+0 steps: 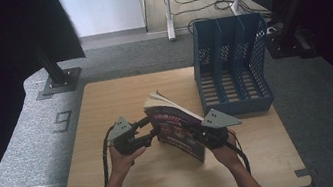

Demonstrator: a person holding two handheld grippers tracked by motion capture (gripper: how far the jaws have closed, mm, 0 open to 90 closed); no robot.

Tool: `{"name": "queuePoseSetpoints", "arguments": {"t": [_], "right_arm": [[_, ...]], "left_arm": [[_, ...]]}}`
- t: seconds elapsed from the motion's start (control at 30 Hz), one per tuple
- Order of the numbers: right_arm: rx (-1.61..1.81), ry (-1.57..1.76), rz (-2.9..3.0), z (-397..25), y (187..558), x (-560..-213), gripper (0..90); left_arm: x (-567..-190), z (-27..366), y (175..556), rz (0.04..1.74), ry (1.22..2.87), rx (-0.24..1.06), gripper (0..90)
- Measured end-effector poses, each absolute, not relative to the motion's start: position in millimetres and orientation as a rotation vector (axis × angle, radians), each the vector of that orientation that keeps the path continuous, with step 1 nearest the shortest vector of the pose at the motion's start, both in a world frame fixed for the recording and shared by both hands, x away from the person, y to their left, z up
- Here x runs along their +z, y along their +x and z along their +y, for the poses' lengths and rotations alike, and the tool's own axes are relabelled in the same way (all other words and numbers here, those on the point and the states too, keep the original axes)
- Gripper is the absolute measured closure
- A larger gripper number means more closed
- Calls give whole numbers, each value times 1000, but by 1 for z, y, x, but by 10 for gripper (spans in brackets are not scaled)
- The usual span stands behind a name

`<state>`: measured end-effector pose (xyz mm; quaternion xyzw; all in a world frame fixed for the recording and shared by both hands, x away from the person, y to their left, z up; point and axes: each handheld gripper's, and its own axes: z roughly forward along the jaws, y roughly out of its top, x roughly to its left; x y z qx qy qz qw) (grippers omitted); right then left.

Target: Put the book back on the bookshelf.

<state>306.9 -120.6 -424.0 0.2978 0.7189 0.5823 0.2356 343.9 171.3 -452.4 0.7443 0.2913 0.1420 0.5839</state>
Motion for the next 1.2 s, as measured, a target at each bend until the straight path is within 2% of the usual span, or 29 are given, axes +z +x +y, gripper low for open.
{"name": "queuePoseSetpoints", "arguments": {"t": [0.6,1.2], "right_arm": [[1635,863,1885,-132,306,-412,819],[1631,896,1819,-142,306,-396,819]], "left_arm": [[-472,194,341,765,1769,336,395],[-481,189,339,758,1842,339,391]]}}
